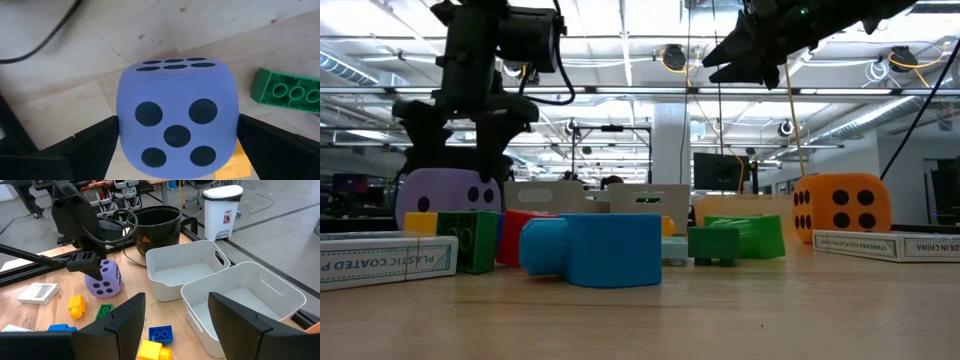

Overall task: Pick & Place Toys
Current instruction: Put the violet dice into the orange bin

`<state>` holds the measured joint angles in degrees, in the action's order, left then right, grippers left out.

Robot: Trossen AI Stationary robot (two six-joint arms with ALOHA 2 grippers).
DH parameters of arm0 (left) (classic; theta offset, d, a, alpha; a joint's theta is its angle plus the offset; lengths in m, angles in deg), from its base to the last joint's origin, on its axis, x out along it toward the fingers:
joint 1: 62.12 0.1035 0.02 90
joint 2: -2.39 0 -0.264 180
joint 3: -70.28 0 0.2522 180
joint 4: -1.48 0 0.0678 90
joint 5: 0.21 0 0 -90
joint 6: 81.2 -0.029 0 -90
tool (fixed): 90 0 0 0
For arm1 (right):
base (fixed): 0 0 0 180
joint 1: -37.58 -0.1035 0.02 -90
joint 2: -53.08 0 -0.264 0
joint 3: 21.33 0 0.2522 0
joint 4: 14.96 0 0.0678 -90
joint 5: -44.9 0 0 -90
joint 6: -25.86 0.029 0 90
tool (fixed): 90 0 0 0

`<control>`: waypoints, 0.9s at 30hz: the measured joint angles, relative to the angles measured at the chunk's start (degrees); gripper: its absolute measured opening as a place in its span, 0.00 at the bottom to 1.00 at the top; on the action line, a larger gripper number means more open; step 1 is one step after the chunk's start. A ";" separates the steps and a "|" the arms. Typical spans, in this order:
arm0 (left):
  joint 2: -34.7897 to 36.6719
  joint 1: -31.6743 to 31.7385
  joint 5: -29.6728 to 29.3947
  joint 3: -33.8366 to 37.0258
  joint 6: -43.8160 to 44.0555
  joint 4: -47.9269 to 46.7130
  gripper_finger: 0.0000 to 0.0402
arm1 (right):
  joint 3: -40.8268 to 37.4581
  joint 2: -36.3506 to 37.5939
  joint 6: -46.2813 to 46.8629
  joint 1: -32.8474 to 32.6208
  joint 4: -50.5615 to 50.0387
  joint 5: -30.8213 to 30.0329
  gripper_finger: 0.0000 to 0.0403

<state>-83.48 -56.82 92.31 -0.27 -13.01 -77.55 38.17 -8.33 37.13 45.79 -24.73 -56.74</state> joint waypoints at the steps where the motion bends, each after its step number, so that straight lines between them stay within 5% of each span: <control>1: 0.00 -0.02 0.16 0.28 -0.03 0.98 0.99 | 0.00 0.00 0.00 0.00 0.00 0.00 0.53; 12: -0.18 -0.17 -4.20 0.16 -0.59 4.92 0.99 | 0.00 0.00 0.00 0.00 0.00 0.00 0.53; 27: -0.26 -0.44 -2.08 0.21 -5.75 5.17 0.99 | 0.00 0.00 0.02 0.00 0.00 0.00 0.53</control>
<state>-83.74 -57.26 90.23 -0.06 -18.75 -72.38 38.17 -8.33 37.15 45.79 -24.73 -56.74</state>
